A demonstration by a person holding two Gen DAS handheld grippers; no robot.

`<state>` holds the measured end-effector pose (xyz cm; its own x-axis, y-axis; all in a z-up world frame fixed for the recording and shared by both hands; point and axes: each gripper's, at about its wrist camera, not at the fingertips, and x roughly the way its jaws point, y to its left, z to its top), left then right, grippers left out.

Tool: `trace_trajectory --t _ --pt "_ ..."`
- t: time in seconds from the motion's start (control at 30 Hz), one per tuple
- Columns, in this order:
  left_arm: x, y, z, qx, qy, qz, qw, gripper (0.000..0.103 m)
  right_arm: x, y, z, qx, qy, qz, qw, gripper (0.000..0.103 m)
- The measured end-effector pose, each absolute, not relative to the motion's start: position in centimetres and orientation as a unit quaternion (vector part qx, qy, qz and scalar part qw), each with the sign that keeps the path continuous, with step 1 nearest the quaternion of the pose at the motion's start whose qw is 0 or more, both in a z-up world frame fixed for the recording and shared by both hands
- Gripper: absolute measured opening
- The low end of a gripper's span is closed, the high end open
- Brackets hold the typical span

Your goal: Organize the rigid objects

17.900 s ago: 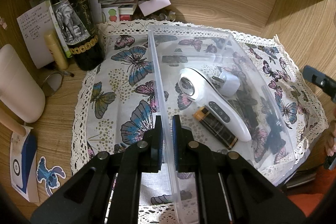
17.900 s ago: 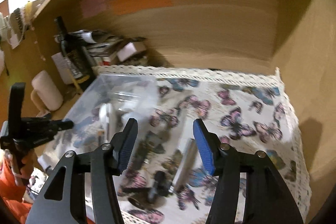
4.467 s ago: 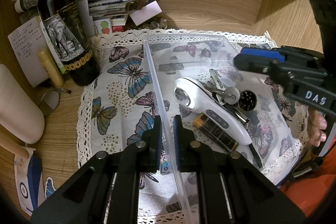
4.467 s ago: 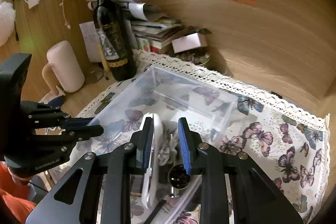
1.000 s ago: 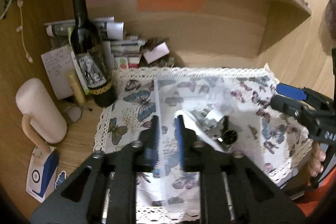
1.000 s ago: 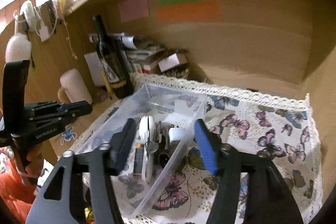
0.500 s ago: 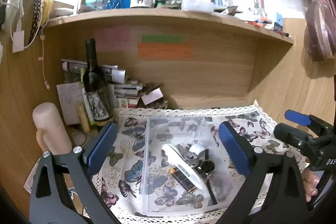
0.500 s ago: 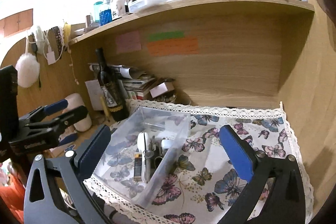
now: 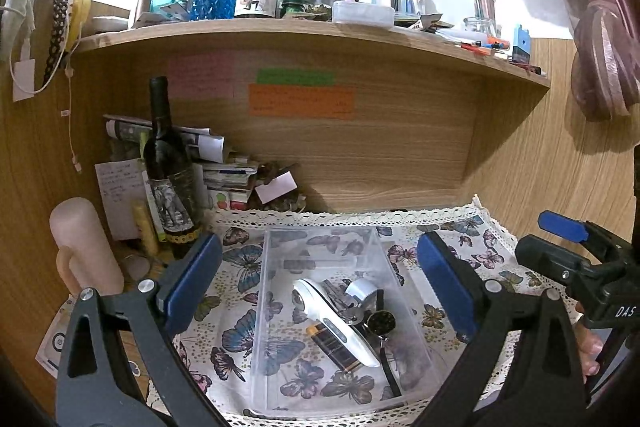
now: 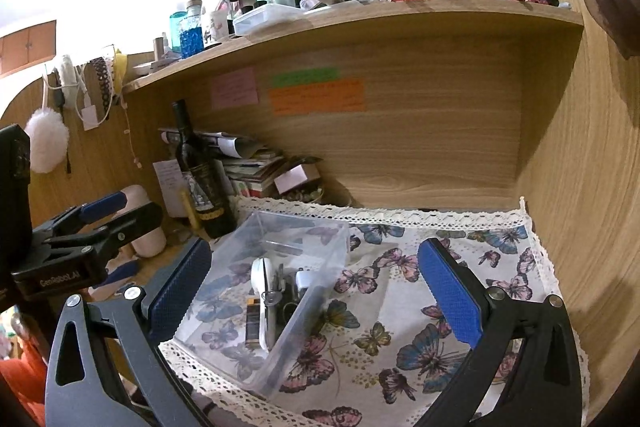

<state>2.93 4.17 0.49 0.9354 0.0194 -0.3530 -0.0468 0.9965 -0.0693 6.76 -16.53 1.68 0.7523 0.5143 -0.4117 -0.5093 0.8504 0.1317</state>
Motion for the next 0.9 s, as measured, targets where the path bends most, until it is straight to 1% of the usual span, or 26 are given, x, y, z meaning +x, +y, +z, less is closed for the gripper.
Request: trace_trajectory --t 0.13,0.9 --pt "2.86 4.08 0.42 -0.036 0.176 0.017 0.984 0.101 6.83 -16.36 1.6 0.003 0.223 0.276 0.935 0.103" --pt "2.94 3.64 0.32 -0.027 0.176 0.01 0.984 0.102 6.86 -16.14 1.52 0.002 0.222 0.274 0.936 0.103"
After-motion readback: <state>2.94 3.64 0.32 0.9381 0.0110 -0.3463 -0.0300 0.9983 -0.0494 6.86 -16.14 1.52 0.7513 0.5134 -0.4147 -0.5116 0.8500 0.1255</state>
